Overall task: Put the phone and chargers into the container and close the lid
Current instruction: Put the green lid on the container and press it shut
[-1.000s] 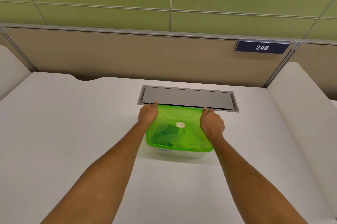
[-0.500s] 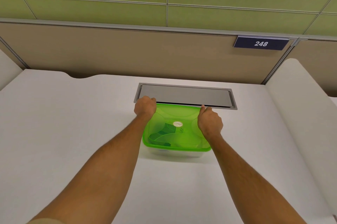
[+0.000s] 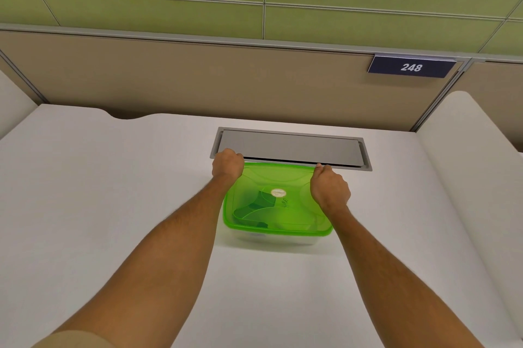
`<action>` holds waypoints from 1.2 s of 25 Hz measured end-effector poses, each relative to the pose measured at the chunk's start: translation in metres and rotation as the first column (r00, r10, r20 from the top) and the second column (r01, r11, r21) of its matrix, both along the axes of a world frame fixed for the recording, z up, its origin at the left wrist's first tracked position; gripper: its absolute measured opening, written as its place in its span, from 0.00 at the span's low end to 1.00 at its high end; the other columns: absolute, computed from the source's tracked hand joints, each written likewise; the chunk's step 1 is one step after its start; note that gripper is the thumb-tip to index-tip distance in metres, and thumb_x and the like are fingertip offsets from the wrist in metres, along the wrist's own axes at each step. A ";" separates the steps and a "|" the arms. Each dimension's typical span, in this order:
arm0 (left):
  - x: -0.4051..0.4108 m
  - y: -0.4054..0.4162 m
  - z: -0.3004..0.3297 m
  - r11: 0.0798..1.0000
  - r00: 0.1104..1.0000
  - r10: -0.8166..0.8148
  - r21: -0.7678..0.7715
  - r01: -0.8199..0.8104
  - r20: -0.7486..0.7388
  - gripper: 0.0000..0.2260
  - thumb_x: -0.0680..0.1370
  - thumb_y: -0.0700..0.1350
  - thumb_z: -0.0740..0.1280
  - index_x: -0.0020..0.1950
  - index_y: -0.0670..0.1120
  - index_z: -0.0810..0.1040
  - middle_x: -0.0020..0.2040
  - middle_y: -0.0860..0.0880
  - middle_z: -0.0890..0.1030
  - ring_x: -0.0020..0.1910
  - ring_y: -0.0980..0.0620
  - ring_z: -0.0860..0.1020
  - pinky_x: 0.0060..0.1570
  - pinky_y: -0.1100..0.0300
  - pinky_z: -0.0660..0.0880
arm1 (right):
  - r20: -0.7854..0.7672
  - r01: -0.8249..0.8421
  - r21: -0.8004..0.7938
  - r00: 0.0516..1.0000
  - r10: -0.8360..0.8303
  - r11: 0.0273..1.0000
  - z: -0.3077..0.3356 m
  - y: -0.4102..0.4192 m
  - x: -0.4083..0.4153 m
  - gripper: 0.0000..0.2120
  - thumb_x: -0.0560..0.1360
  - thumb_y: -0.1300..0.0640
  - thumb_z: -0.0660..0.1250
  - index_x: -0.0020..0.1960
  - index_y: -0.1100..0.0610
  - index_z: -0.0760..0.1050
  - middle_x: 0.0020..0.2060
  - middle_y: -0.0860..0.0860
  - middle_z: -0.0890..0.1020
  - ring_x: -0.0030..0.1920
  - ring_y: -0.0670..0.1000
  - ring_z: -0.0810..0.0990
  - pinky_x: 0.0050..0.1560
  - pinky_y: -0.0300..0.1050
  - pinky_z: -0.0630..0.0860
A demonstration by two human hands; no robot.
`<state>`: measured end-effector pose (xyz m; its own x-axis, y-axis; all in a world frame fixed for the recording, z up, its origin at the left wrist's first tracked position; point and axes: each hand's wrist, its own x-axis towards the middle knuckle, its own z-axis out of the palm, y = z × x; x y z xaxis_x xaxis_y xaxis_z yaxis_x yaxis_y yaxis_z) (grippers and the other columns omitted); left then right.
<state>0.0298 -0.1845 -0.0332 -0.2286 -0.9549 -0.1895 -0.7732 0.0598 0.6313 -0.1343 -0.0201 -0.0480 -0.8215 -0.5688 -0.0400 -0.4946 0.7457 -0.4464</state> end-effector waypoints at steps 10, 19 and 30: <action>0.005 0.007 -0.005 0.994 0.990 0.094 -0.053 -0.100 -0.107 0.19 0.80 0.49 0.57 0.35 0.40 0.76 0.36 0.42 0.78 0.37 0.43 0.75 0.38 0.55 0.70 | 0.120 0.162 -0.044 0.980 -0.156 0.986 0.001 -0.001 -0.004 0.26 0.81 0.45 0.47 0.57 0.61 0.76 0.55 0.64 0.80 0.56 0.65 0.78 0.54 0.54 0.72; 0.052 0.039 -0.016 0.999 0.998 0.054 -0.003 -0.054 -0.023 0.26 0.80 0.60 0.50 0.52 0.42 0.79 0.53 0.39 0.80 0.52 0.39 0.77 0.47 0.52 0.69 | 0.125 0.122 0.020 0.984 -0.123 0.992 0.014 0.019 0.003 0.38 0.76 0.32 0.42 0.59 0.60 0.74 0.56 0.62 0.80 0.56 0.63 0.77 0.51 0.52 0.70; 0.078 0.102 -0.023 0.994 0.998 0.031 -0.102 -0.025 0.051 0.25 0.82 0.56 0.51 0.46 0.38 0.76 0.46 0.36 0.81 0.47 0.36 0.77 0.41 0.52 0.69 | 0.040 0.172 0.099 0.984 -0.176 0.980 -0.004 0.075 0.053 0.35 0.78 0.34 0.41 0.53 0.60 0.76 0.50 0.61 0.82 0.51 0.62 0.79 0.43 0.50 0.67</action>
